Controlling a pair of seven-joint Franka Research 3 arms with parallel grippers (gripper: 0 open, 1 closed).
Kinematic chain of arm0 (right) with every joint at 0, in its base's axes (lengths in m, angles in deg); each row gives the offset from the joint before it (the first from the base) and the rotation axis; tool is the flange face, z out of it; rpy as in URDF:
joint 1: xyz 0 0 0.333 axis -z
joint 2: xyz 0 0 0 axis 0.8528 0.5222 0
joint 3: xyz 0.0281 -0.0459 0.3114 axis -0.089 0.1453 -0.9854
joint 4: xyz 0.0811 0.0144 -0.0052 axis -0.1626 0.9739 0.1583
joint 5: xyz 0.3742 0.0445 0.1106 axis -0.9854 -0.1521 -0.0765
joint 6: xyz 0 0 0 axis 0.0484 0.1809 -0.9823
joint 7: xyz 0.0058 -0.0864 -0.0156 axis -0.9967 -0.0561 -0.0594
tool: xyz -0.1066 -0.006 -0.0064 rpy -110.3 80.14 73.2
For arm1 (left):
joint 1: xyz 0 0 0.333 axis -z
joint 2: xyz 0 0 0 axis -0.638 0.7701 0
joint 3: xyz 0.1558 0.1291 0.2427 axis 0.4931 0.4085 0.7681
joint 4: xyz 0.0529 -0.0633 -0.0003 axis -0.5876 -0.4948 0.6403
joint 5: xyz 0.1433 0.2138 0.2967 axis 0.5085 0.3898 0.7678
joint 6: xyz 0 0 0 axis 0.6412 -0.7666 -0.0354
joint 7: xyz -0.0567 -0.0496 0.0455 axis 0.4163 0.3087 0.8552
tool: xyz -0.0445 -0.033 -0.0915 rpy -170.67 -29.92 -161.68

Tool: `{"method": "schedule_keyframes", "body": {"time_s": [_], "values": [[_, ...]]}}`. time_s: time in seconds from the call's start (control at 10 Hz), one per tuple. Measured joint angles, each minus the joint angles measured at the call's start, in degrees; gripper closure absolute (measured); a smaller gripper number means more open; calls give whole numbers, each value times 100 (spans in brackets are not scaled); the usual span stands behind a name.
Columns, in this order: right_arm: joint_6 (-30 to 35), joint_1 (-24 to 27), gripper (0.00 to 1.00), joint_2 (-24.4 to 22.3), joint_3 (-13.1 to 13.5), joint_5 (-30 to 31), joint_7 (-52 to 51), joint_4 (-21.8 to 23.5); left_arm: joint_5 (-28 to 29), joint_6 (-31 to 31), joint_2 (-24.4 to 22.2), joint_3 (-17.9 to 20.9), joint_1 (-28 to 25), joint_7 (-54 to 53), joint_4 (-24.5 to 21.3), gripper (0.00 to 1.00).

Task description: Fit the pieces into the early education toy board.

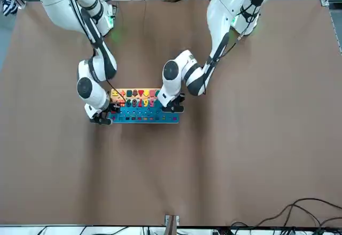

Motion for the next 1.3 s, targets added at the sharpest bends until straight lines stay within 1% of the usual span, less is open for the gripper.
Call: {"method": "schedule_keyframes", "body": {"time_s": [0.1, 0.2, 0.5, 0.6, 0.7, 0.8, 0.9, 1.0, 1.1, 1.2, 1.3], "values": [[275, 0, 47, -64, -2, -14, 2, -115, 0, 9, -1, 0, -3, 0, 11, 68], [527, 0, 43, -219, -1, -32, 2, -214, 0, 48, -6, 0, -4, 0, 20, 68], [1043, 28, 28, -927, 27, -74, 13, -297, 0, 193, -105, 0, -6, -3, 51, 66], [1234, 84, 14, -1187, 52, -75, 15, -324, 0, 239, -163, 1, -8, -3, 57, 65], [1588, 163, 9, -1447, 79, -77, 33, -435, 0, 296, -247, 2, -19, -3, 63, 61], [2059, 277, 4, -1654, 92, -78, 43, -656, 0, 390, -361, 5, -53, -4, 72, 54], [2618, 411, 1, -1778, 99, -79, 43, -991, 1, 513, -510, 8, -136, -50, 85, 39], [3208, 545, 1, -1827, 103, -79, 43, -1397, 3, 625, -707, 23, -291, -191, 121, 26], [3815, 661, 1, -1839, 106, -80, 42, -1846, 8, 816, -1011, 29, -603, -520, 198, 9], [4259, 790, 1, -1851, 110, -77, -3, -2225, 10, 1120, -1412, 30, -1013, -992, 257, 1], [4487, 923, 1, -1901, 114, -75, -177, -2505, 9, 1445, -1843, 35, -1422, -1353, 286, 0]]}}
